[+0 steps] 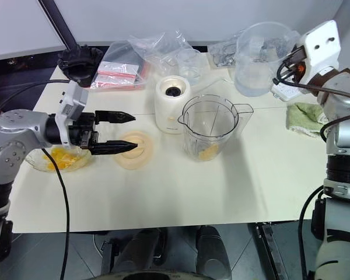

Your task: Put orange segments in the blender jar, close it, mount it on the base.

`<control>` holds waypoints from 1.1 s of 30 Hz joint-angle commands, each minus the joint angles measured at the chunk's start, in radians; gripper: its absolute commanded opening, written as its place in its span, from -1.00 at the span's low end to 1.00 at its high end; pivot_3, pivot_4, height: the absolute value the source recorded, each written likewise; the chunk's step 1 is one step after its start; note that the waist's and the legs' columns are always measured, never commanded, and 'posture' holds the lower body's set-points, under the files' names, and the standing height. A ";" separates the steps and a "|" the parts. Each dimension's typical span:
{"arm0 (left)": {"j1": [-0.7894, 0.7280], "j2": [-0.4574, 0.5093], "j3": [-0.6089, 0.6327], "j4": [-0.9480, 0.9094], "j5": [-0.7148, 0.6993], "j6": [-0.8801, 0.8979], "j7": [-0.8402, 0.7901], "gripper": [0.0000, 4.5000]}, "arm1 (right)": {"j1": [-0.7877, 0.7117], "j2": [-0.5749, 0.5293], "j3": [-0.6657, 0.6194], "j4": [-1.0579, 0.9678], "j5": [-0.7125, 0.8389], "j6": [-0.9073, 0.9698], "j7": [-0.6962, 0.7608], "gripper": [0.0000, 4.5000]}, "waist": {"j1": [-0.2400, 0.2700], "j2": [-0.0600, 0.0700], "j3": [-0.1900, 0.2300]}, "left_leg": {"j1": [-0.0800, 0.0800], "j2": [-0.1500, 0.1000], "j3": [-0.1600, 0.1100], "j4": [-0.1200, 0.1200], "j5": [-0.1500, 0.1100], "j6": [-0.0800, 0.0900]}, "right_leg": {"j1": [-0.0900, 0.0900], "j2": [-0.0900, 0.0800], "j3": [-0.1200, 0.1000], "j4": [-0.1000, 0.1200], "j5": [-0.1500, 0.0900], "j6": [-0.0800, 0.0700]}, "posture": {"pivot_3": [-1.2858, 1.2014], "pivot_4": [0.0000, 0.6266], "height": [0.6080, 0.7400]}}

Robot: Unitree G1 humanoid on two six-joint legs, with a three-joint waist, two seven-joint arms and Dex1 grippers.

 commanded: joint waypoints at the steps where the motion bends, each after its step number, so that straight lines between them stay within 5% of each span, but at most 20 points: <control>1: 0.001 0.004 0.019 -0.026 0.000 -0.016 0.005 0.95 | -0.036 -0.024 -0.005 -0.005 -0.037 -0.085 0.008 -0.98 | 0.000 0.000 0.000 | 0.000 0.000 0.000 0.000 0.000 0.000 | 0.000 0.000 0.000 0.000 0.000 0.000 | 0.03 -0.52 1.00; 33: 0.020 -0.002 0.015 -0.020 0.014 -0.043 0.011 0.95 | -0.056 -0.050 0.079 0.091 -0.326 -0.564 -0.042 -0.98 | -0.001 0.000 0.000 | 0.001 0.000 0.000 0.002 0.001 -0.001 | 0.000 0.001 0.000 0.001 0.002 -0.001 | 0.03 -0.52 1.00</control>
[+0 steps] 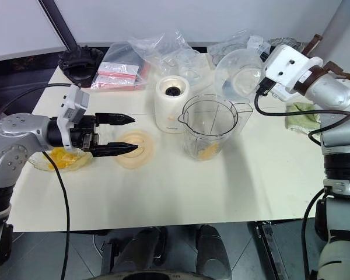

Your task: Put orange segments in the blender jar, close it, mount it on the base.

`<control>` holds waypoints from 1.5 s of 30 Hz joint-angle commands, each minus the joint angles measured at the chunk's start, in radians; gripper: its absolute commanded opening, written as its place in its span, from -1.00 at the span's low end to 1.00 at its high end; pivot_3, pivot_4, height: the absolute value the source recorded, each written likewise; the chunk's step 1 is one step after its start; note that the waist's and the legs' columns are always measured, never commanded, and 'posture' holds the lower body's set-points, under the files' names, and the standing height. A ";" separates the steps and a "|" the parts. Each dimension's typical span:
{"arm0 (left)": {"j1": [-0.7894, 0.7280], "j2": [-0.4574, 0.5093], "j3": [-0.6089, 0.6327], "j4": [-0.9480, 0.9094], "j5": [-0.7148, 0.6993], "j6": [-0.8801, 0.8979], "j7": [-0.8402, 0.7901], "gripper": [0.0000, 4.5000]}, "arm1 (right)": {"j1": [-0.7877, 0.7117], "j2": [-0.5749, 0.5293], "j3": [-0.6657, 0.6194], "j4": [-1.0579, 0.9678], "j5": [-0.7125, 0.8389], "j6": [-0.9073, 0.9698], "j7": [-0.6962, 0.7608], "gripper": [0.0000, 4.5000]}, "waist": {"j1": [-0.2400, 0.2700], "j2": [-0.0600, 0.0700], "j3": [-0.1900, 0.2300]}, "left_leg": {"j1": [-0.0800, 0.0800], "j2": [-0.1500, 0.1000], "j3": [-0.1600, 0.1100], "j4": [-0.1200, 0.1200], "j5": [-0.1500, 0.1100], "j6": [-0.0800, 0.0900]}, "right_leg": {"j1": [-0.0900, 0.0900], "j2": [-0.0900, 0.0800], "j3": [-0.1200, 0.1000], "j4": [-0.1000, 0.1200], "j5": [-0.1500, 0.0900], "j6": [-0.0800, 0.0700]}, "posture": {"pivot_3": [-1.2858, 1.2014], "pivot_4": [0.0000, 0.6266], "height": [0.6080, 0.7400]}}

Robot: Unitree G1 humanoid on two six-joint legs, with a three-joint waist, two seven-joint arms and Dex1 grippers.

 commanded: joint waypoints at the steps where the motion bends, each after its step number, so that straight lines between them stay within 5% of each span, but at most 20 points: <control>1: -0.008 -0.002 0.014 -0.019 0.001 -0.016 0.002 0.95 | -0.041 -0.016 -0.022 -0.011 -0.013 -0.047 -0.035 -0.98 | 0.000 0.000 0.000 | 0.000 0.000 0.000 0.000 0.000 0.000 | 0.000 0.000 0.000 0.000 0.000 0.000 | 0.03 -0.52 1.00; 39: -0.027 -0.015 0.013 -0.011 0.007 -0.013 0.004 0.95 | -0.078 -0.042 0.015 0.065 -0.151 -0.236 -0.110 -0.98 | -0.002 0.000 0.000 | 0.001 0.000 0.000 0.001 0.001 -0.001 | 0.000 0.001 0.001 0.002 0.001 -0.001 | 0.03 -0.52 1.00; 45: -0.026 -0.016 0.018 -0.009 0.003 -0.011 0.005 0.95 | -0.061 0.022 -0.056 0.036 0.018 -0.052 -0.068 -0.98 | -0.003 0.000 0.000 | 0.001 0.000 0.000 0.001 0.001 -0.001 | 0.000 0.001 0.001 0.002 0.001 -0.001 | 0.03 -0.52 1.00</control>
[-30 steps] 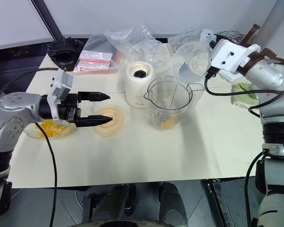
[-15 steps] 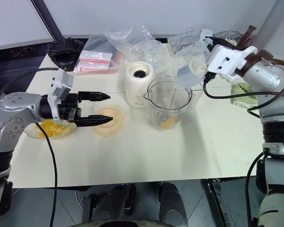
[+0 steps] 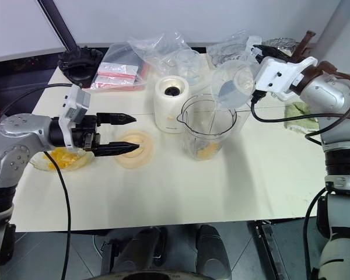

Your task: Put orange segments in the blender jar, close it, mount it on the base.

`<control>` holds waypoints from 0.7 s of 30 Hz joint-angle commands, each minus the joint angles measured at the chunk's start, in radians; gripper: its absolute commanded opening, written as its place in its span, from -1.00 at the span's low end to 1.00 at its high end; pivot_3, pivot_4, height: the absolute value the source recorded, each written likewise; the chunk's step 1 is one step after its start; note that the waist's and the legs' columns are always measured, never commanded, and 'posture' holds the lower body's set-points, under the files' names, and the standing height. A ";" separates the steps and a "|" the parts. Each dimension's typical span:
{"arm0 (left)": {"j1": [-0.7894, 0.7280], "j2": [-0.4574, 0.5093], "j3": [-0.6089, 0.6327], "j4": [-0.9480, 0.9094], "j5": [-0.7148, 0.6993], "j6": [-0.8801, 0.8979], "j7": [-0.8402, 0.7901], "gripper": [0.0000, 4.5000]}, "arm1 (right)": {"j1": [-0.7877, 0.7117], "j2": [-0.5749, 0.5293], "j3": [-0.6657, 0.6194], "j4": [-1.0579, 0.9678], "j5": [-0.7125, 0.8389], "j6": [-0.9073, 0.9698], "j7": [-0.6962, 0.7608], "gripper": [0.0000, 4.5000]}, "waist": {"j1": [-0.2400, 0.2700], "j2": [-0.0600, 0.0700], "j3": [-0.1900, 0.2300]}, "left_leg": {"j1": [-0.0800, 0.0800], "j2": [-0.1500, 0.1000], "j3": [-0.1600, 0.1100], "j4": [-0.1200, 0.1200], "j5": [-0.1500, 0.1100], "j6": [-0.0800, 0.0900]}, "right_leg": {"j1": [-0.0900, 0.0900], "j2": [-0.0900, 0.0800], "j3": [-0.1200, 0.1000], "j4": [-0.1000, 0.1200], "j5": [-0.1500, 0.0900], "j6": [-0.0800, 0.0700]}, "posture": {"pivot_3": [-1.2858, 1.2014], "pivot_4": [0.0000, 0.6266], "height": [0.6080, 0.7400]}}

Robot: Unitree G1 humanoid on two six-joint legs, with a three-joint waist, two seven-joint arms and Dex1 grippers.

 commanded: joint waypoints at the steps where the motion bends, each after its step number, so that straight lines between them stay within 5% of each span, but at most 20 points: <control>1: -0.024 0.001 0.019 -0.012 -0.006 -0.010 0.002 0.95 | -0.019 0.036 -0.114 -0.063 0.176 0.197 0.018 -0.98 | 0.000 0.000 0.000 | 0.000 0.000 0.000 0.000 0.000 0.000 | 0.000 0.000 0.000 0.000 0.000 0.000 | 0.03 -0.52 1.00; 10: -0.015 -0.011 0.012 -0.022 -0.007 -0.006 0.016 0.95 | 0.038 0.133 -0.401 -0.218 0.413 0.754 -0.177 -0.98 | 0.007 0.000 0.000 | 0.000 0.000 -0.001 0.000 0.000 0.000 | 0.000 0.000 0.000 0.000 0.001 0.000 | 0.03 -0.52 1.00; 15: -0.055 -0.077 -0.001 -0.017 -0.002 -0.007 0.076 0.95 | 0.180 0.203 -0.590 -0.289 0.469 0.884 -0.348 -0.98 | 0.013 0.000 -0.001 | 0.000 0.000 -0.001 0.001 0.000 0.000 | 0.001 0.000 0.000 0.000 0.001 0.000 | 0.03 -0.52 1.00; 21: -0.087 -0.119 -0.037 -0.026 -0.008 0.000 0.071 0.95 | 0.352 0.258 -0.636 -0.299 0.461 0.859 -0.419 -0.98 | 0.000 0.001 -0.002 | 0.002 0.000 0.003 0.001 0.000 0.000 | 0.001 0.000 0.002 0.003 0.002 0.001 | 0.03 -0.52 1.00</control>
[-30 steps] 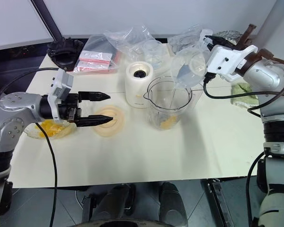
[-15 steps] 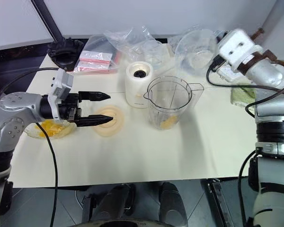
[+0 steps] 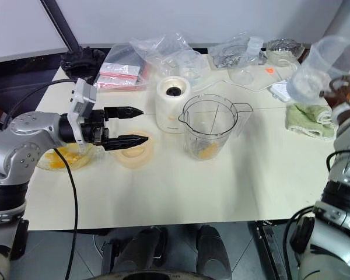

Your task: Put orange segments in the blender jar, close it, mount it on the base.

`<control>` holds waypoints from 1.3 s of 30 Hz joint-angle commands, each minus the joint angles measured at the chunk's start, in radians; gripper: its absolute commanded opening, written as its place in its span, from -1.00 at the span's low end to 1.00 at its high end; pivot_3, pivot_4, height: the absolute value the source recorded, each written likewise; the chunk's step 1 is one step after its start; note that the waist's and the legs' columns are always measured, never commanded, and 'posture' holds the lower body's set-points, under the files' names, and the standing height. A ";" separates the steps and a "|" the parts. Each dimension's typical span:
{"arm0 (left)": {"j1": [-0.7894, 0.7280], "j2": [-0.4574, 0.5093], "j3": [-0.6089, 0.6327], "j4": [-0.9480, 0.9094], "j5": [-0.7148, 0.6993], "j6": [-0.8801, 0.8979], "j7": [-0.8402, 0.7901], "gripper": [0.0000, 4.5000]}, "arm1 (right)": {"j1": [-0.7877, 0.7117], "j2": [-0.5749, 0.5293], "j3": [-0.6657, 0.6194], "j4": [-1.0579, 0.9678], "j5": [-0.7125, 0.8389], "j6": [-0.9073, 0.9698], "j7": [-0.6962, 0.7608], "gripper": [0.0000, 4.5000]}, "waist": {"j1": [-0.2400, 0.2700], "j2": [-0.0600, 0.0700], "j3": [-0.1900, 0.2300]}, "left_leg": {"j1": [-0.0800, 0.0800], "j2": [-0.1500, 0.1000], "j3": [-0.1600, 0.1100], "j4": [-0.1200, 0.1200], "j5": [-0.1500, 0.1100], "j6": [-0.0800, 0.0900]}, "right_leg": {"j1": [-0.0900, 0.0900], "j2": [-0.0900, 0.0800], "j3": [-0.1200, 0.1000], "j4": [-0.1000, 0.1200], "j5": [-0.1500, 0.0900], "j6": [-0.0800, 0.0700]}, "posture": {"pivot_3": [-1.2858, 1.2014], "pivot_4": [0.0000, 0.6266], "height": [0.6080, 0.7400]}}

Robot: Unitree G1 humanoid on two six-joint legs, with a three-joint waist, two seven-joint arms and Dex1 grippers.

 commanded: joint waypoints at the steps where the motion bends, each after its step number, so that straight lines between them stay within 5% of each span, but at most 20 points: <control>1: -0.042 -0.018 -0.012 -0.018 -0.004 -0.008 0.003 0.95 | 0.039 -0.005 -0.033 -0.022 0.001 -0.051 -0.029 -0.98 | -0.003 0.000 0.000 | 0.001 0.000 0.001 0.000 0.000 0.000 | 0.000 0.000 0.001 0.002 0.000 0.000 | 0.03 -0.52 1.00; 7: -0.061 -0.033 -0.025 -0.014 -0.002 -0.007 0.004 0.95 | 0.095 0.013 -0.010 0.151 -0.009 -0.179 -0.036 -0.98 | -0.007 -0.001 0.001 | 0.016 0.002 0.018 -0.001 0.002 0.004 | 0.007 0.001 0.015 0.008 -0.001 0.000 | 0.03 -0.52 1.00; 30: -0.037 -0.046 -0.023 -0.054 -0.014 0.019 0.043 0.95 | -0.002 0.071 0.127 0.661 -0.058 -0.524 -0.154 -0.98 | -0.009 -0.002 0.001 | 0.017 0.003 0.022 -0.001 0.006 0.009 | 0.007 0.004 0.022 0.005 0.003 -0.003 | 0.03 -0.52 1.00; 39: -0.027 -0.049 -0.028 -0.049 -0.007 0.007 0.039 0.95 | 0.061 0.088 0.149 0.613 -0.056 -0.529 -0.173 0.96 | -0.029 -0.005 0.001 | 0.016 0.003 0.022 0.000 0.006 0.009 | 0.007 0.004 0.022 0.004 0.003 -0.003 | 0.03 -0.52 1.00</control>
